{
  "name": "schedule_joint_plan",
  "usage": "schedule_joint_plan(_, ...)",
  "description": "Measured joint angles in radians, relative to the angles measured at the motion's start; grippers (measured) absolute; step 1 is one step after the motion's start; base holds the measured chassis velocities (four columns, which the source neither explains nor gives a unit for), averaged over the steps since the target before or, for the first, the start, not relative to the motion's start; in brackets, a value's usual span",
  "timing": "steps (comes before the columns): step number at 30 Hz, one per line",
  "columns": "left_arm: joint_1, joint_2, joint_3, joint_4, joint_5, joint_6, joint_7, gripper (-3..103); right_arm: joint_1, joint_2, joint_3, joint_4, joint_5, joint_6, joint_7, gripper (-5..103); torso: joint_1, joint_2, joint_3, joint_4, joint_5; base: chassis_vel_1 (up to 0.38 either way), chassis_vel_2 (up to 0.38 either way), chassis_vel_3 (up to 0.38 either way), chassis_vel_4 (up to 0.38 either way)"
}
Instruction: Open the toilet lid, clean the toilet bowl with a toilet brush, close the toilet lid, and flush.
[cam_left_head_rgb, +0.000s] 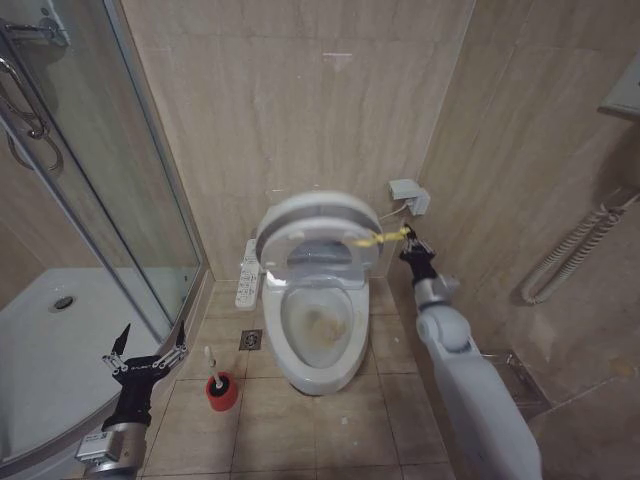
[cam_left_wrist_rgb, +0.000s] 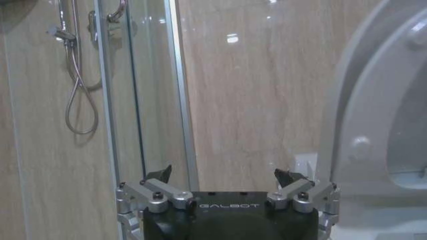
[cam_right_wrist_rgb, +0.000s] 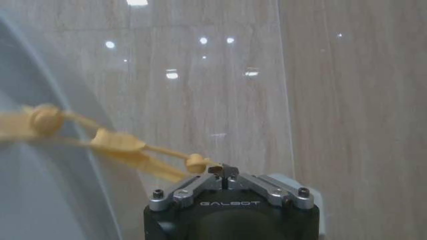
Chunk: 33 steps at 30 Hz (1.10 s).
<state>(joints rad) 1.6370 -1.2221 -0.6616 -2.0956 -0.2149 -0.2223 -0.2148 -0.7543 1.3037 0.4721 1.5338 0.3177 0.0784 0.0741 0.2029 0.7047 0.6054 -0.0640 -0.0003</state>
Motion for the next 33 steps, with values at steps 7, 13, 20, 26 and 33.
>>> schedule_joint_plan(7, 0.0, 0.0, 0.0, 0.0, 0.0, 0.0, 0.0, 100, 0.1, 0.009, -0.036, -0.082, 0.01, -0.027, 0.001, 1, 0.0, 0.0, 0.0, -0.0004, 0.0001, 0.0, 0.0, 0.0, 0.0)
schedule_joint_plan(13, 0.0, 0.0, 0.0, 0.0, 0.0, 0.0, 0.0, 100, 0.118, 0.022, -0.056, -0.083, 0.015, -0.068, 0.021, 1, 0.0, 0.0, 0.0, -0.0006, 0.0003, 0.0, 0.0, 0.0, 0.0)
schedule_joint_plan(20, 0.0, 0.0, 0.0, 0.0, 0.0, 0.0, 0.0, 100, 0.124, 0.025, -0.07, -0.079, 0.018, -0.086, 0.034, 1, 0.0, 0.0, 0.0, -0.0003, 0.0003, 0.0, 0.0, 0.0, 0.0)
schedule_joint_plan(26, 0.0, 0.0, 0.0, 0.0, 0.0, 0.0, 0.0, 100, 0.107, 0.019, -0.068, -0.062, 0.021, -0.087, 0.034, 1, 0.0, 0.0, 0.0, 0.0, 0.0003, 0.0, 0.0, 0.0, 0.0)
schedule_joint_plan(33, 0.0, 0.0, 0.0, 0.0, 0.0, 0.0, 0.0, 100, 0.093, 0.017, -0.06, -0.048, 0.021, -0.099, 0.037, 1, 0.0, 0.0, 0.0, 0.0001, 0.0003, 0.0, 0.0, 0.0, 0.0)
